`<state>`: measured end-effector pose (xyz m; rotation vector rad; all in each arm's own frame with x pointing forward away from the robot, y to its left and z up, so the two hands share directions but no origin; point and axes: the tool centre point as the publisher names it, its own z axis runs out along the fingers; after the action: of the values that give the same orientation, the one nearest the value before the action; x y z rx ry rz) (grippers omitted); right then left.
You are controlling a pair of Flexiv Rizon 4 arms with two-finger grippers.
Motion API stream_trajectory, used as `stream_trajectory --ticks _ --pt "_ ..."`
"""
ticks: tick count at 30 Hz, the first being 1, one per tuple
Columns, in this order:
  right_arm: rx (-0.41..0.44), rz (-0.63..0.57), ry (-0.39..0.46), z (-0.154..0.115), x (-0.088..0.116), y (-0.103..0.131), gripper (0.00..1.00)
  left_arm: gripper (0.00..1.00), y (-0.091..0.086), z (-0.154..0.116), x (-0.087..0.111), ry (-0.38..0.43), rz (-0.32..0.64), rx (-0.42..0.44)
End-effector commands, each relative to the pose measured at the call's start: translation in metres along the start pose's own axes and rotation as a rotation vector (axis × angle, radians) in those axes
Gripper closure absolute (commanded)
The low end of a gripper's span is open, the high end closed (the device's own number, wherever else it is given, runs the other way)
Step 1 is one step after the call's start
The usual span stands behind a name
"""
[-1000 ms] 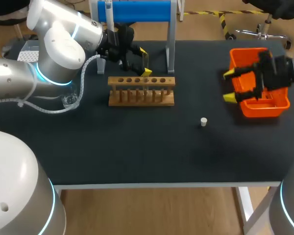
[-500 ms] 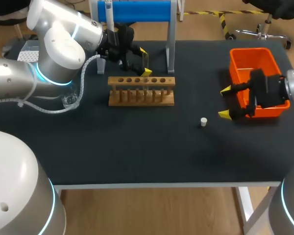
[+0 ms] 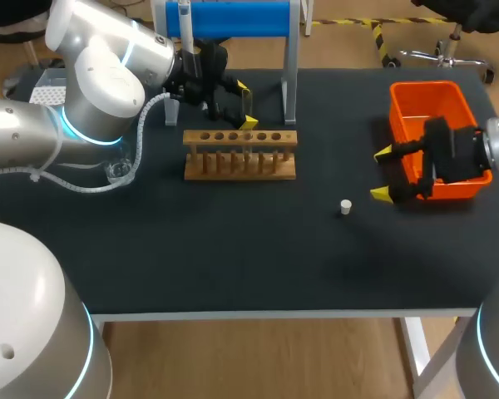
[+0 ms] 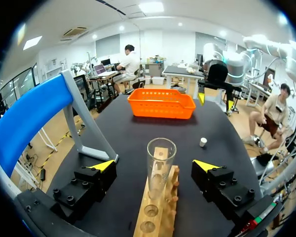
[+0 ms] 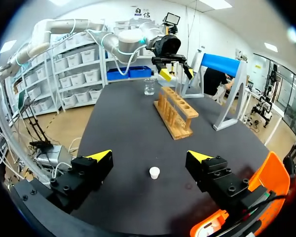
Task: Invert the test tube, pick up the pipette, mount the tip to pipette, aspirate from beaker and dispense into the tube, eject the tip, return the pipette, and cap with the stopper.
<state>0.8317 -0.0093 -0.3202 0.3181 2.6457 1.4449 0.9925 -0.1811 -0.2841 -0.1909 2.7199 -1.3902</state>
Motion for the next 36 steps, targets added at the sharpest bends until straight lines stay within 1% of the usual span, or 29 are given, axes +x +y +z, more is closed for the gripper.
stream_trajectory --ticks 1,3,9,12,19,28,36 --pt "0.002 0.0 0.0 0.0 0.0 0.0 0.0 0.0 -0.001 0.0 0.0 -0.001 -0.001 -0.002" --pt "0.002 0.0 0.0 0.0 0.0 0.0 0.0 0.0 -0.001 0.0 0.0 -0.001 -0.001 -0.002" --pt "0.046 0.011 -0.026 0.011 0.002 -0.022 0.0 0.0 -0.001 0.0 0.0 -0.001 -0.001 -0.002" --pt "0.051 0.024 -0.029 0.015 0.005 -0.03 0.0 0.0 -0.001 0.0 0.0 -0.001 -0.001 -0.002" --pt "0.069 0.047 -0.051 0.027 0.012 -0.042 0.0 0.0 -0.001 0.0 0.0 -0.001 -0.001 -0.002" --pt "0.079 0.097 -0.094 0.042 0.022 -0.048 0.0 0.0 -0.001 0.0 0.0 -0.001 -0.001 -0.002" --pt "0.094 0.101 -0.139 0.056 0.019 -0.056 0.0 0.0 -0.001 0.0 0.0 -0.001 -0.001 -0.002"
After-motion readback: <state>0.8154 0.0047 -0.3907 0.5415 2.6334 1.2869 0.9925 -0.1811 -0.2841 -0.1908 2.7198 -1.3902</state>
